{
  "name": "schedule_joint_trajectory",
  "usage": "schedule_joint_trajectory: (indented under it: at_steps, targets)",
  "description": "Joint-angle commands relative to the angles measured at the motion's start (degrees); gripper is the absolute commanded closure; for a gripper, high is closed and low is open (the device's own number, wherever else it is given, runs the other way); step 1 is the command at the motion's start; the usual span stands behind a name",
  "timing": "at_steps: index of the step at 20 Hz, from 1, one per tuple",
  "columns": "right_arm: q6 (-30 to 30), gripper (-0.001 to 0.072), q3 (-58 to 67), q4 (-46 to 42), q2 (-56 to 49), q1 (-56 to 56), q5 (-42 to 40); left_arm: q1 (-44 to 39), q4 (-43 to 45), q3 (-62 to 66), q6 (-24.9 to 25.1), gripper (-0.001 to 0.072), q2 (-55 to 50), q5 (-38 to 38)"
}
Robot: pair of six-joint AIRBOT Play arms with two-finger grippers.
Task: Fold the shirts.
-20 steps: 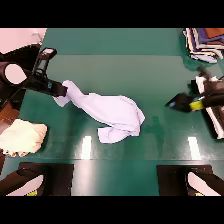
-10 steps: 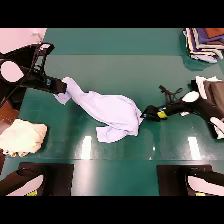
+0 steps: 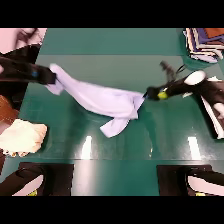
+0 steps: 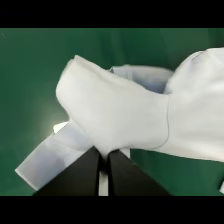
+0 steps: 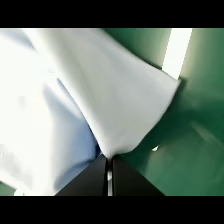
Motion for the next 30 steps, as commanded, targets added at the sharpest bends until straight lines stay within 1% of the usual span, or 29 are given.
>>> schedule_joint_trajectory:
  at_steps: [1,5,8,10,12,14,16,18,20,23,25,27,30]
  targets:
    - [0.0,0.0693,9.9,-1.9,9.9,-5.4,1.7,0.0,3.4,10.9,-0.3,0.0682,6.3,-0.3]
    - [0.0,0.0693,20.6,-2.0,20.3,-10.7,4.0,0.0,2.2,25.9,-0.3,0.0682,10.3,-0.1]
    - [0.0,0.0693,26.3,-2.0,25.2,-13.8,5.0,0.0,-0.9,35.1,-0.3,0.0682,10.3,-0.2]
    - [0.0,0.0693,30.0,-2.0,27.6,-16.2,5.9,0.0,-2.2,39.4,-0.3,0.0683,10.3,1.7]
    - [0.0,0.0693,33.5,-2.0,28.9,-18.9,7.6,0.0,-3.0,42.2,-0.2,0.0683,10.3,5.1]
    - [0.2,0.0693,36.7,-2.0,29.0,-22.0,10.2,0.0,-3.3,42.8,1.0,0.0684,10.3,7.7]
    - [2.3,0.0693,39.0,-2.0,28.1,-25.1,13.2,0.0,-3.3,42.0,1.7,0.0684,9.0,7.2]
    - [4.9,0.0693,39.9,-2.0,25.2,-26.9,17.7,0.0,-3.3,40.0,1.7,0.0683,5.8,5.7]
    - [7.1,0.0693,39.8,-2.6,20.4,-26.2,21.7,0.0,-3.7,37.1,1.7,0.0683,0.8,3.2]
    - [11.3,0.0693,36.5,-13.6,11.4,-20.1,24.7,0.0,-5.3,31.2,1.7,0.0683,-9.7,-2.6]
    - [11.5,0.0693,31.2,-17.8,4.8,-16.7,24.6,0.0,-7.5,26.3,1.7,0.0682,-17.0,-4.8]
    - [11.5,0.0693,27.1,-18.3,-2.1,-15.4,21.7,0.0,-9.3,21.7,1.8,0.0682,-24.3,-3.8]
    - [11.5,0.0693,26.0,-17.8,-9.7,-15.4,14.7,0.0,-9.6,20.0,6.3,0.0682,-33.6,-0.3]
